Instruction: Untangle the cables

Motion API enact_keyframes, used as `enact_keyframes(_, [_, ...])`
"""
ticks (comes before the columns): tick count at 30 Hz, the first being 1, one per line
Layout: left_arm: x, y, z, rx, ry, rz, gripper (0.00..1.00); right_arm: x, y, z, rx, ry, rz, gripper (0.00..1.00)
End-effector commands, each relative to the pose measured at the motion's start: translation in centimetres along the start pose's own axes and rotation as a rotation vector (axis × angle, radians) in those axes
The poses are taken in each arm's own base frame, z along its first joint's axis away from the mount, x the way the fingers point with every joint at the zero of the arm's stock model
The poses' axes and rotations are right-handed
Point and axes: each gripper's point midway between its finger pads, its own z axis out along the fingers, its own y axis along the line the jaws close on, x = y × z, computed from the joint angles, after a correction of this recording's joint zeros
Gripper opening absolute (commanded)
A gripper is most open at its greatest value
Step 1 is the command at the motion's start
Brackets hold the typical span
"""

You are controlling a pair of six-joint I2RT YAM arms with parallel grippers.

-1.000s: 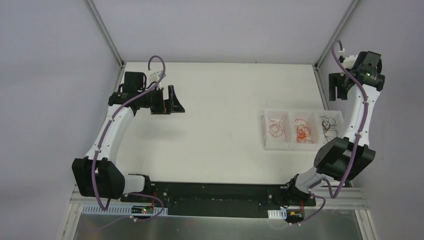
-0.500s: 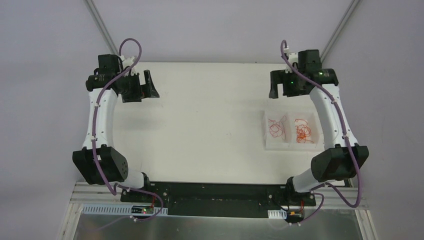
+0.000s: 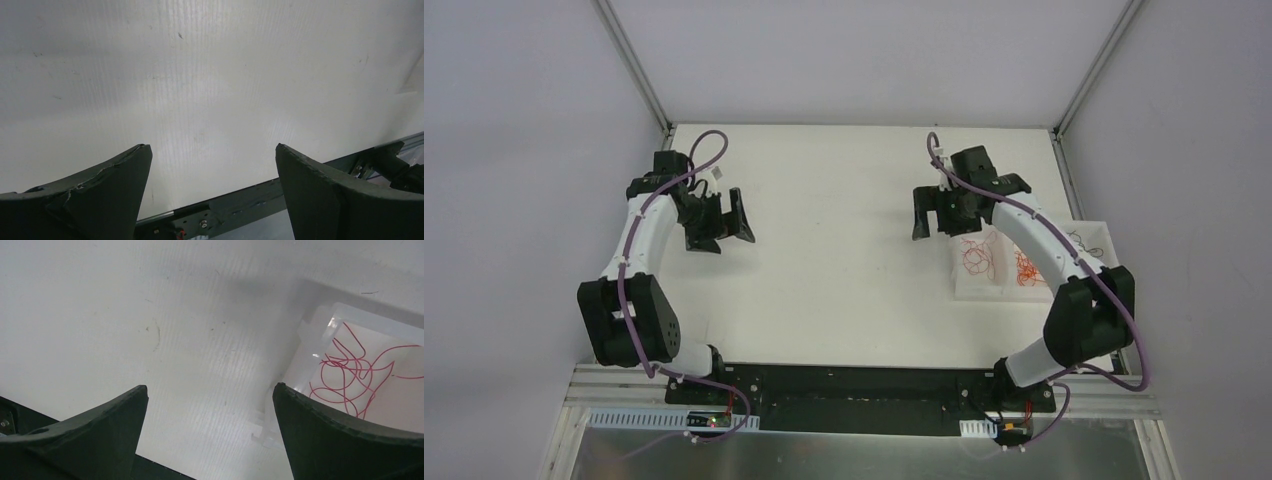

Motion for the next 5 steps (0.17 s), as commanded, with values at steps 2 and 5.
enact_keyframes(2, [-1.63, -0.89, -0.23, 0.000, -0.058, 0.017, 0.99, -2.36, 0.46, -2.70, -0.003, -0.152, 0.013, 0.99])
enact_keyframes(5, [-1.68, -1.36, -0.38, 0.001, -0.071, 0.043, 0.99, -2.20, 0.15, -3.05, 0.000, -0.162, 0.023, 0.99])
